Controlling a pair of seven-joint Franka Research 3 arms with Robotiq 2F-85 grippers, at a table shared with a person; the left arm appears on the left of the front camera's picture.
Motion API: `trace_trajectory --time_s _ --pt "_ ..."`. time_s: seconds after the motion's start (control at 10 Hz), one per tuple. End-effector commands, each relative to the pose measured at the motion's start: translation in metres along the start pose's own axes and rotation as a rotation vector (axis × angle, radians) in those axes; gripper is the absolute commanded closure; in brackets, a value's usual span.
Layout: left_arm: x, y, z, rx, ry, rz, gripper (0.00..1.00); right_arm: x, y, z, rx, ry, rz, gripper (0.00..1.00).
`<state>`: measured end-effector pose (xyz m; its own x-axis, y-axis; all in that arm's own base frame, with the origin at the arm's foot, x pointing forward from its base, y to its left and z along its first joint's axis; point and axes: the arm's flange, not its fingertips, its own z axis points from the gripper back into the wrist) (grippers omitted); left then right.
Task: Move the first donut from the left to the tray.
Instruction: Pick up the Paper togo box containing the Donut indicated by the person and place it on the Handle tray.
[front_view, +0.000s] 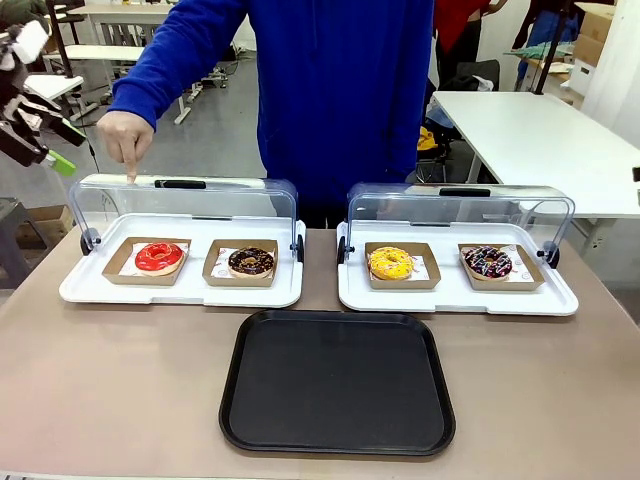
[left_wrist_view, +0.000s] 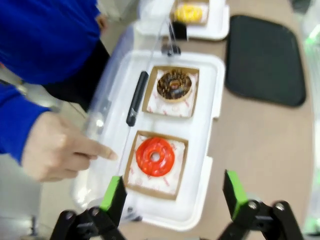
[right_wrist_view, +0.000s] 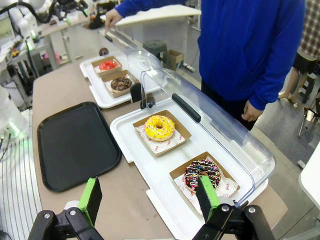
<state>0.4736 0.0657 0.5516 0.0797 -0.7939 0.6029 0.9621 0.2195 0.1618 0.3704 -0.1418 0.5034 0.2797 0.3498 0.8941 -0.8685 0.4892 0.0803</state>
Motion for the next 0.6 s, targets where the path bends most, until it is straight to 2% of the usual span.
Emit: trace_trajectory --time_s 0.0,0.2,0.5 --pt "-0.001 -0.012 -0.028 0.017 0.145 -0.100 0.00 0.002 -0.003 -0.001 -0.002 -0.027 0.026 0.00" --pt "-0.004 -0.016 -0.064 0.023 0.267 -0.135 0.00 0.002 -0.003 -0.001 -0.002 -0.027 0.026 0.00" --pt "-0.016 -0.020 -0.118 0.019 0.378 -0.171 0.00 0.002 -0.003 -0.001 -0.002 -0.027 0.026 0.00"
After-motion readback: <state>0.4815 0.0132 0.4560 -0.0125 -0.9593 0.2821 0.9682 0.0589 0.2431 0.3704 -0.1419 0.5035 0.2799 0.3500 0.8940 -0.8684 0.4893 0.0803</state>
